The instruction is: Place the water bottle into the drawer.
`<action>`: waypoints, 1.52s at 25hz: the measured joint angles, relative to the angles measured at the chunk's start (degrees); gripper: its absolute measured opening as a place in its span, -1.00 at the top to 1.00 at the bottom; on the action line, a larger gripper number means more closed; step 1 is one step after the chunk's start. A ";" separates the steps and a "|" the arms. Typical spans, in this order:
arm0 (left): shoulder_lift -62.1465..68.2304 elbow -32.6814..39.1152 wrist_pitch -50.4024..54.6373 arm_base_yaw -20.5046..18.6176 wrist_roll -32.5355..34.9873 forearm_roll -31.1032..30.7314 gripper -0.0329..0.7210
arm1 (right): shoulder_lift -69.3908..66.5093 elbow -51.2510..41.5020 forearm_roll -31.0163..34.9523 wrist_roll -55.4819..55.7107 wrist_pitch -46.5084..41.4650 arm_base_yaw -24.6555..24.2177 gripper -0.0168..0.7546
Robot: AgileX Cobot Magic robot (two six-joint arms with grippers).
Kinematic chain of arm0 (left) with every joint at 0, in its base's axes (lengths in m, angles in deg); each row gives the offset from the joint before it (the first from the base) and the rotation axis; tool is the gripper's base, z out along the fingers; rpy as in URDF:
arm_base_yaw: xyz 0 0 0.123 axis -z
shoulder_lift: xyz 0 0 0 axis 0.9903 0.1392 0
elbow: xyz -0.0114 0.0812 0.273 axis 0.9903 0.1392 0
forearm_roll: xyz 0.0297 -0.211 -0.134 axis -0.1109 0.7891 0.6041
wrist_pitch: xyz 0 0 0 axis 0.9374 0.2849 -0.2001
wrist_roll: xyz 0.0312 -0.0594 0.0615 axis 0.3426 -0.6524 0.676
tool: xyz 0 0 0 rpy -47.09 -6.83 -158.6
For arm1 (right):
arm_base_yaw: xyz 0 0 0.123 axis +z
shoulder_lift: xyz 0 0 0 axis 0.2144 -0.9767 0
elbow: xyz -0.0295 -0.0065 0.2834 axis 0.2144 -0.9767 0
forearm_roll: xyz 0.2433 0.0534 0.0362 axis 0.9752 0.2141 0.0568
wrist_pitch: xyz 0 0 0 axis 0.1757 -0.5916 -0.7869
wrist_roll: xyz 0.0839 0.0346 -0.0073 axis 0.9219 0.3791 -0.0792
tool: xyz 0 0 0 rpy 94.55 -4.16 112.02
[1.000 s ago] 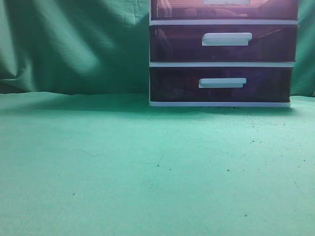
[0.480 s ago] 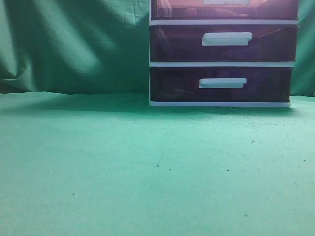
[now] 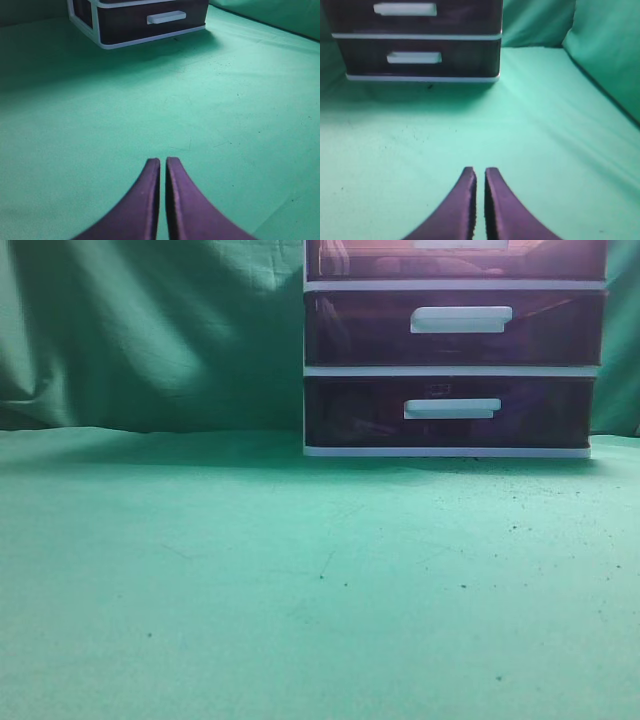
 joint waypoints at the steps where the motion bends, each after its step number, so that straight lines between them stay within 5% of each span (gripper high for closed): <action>1: 0.00 0.00 0.00 0.00 0.00 0.00 0.91 | 0.00 -1.04 0.29 0.04 0.41 0.00 0.83; 26: 0.00 0.00 0.00 -0.47 0.00 0.00 0.91 | 0.00 -2.07 2.39 0.27 0.88 0.00 0.83; 38: 0.00 0.00 0.15 -27.72 0.19 -4.20 0.91 | 0.00 -2.15 2.49 0.27 0.88 0.00 0.83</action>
